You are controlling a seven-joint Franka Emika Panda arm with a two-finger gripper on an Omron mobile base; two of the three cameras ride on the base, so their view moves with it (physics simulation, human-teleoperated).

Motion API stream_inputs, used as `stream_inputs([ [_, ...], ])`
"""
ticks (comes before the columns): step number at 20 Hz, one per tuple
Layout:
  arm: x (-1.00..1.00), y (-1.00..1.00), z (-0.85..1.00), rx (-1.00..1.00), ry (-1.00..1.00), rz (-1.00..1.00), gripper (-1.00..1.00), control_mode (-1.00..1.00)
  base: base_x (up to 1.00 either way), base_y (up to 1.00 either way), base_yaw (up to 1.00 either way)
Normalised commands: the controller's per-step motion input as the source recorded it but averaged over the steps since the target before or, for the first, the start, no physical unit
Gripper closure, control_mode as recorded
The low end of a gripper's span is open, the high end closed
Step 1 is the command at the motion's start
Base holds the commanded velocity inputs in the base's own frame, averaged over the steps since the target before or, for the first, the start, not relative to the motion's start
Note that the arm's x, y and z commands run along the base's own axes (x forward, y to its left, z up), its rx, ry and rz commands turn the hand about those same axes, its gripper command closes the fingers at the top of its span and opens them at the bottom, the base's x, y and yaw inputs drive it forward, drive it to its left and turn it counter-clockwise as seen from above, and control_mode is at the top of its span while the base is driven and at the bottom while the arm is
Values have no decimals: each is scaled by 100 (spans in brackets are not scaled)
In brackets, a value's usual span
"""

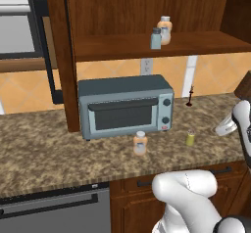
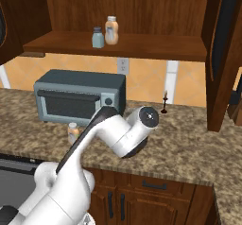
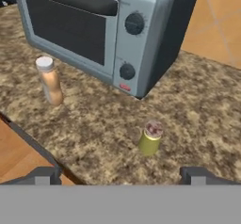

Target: Put the shaker and condiment bottle from the counter next to their counterparts in the cabinet.

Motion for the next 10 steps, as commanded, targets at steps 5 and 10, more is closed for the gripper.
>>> stream_inputs([
  [5, 15, -50, -24, 8, -2, 15, -100, -100, 0, 0, 0],
  [10, 31, -39, -7, 12, -1, 19, -100, -100, 0, 0, 0],
])
